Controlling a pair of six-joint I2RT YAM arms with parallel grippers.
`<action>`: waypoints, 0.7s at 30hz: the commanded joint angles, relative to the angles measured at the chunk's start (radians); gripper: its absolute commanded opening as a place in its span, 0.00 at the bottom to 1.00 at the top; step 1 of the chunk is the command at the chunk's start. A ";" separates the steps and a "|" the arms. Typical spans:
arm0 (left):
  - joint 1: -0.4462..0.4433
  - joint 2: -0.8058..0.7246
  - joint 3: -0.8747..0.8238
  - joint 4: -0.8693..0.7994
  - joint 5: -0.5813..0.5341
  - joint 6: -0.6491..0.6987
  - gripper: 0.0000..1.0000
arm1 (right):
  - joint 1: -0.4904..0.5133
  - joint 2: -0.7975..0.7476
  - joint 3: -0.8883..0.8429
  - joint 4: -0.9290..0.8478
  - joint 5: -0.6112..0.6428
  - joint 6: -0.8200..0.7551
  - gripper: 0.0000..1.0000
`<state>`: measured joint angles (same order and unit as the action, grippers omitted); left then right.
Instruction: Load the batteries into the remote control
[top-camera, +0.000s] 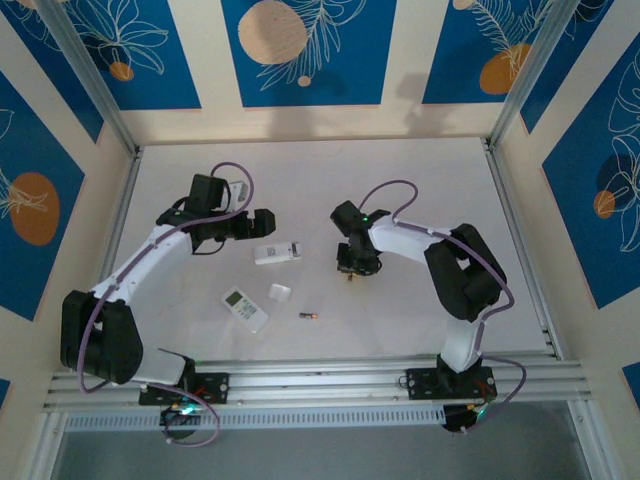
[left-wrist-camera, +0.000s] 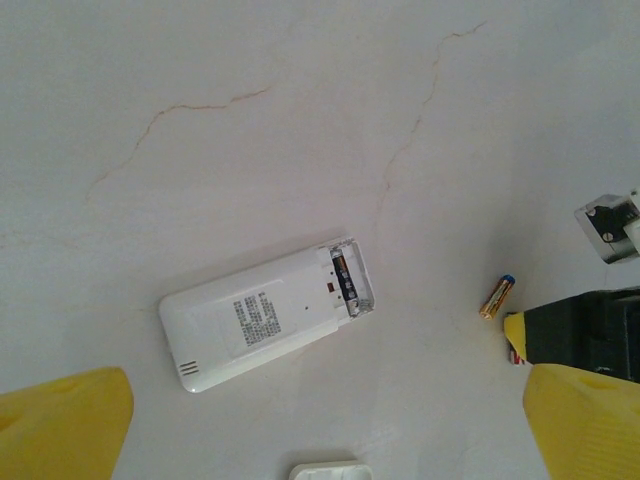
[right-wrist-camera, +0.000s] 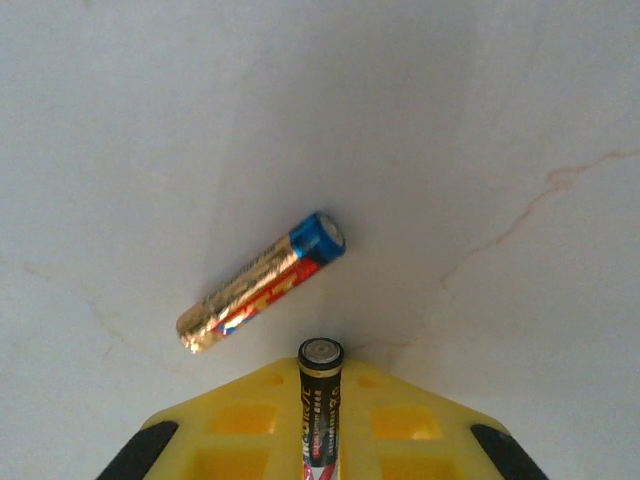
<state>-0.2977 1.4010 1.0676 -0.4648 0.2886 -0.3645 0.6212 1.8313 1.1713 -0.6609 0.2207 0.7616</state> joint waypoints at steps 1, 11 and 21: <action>-0.007 -0.003 0.001 -0.005 0.023 -0.002 1.00 | 0.018 -0.107 -0.022 -0.020 0.053 -0.094 0.13; -0.008 -0.067 -0.001 0.012 0.008 0.004 1.00 | 0.141 -0.362 -0.245 0.277 -0.069 -1.345 0.14; -0.008 -0.104 -0.040 0.044 0.019 -0.015 1.00 | 0.171 -0.247 -0.227 -0.026 -0.168 -1.964 0.13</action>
<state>-0.2977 1.3159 1.0466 -0.4446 0.2882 -0.3679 0.7750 1.5562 0.9478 -0.6212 0.0952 -0.9726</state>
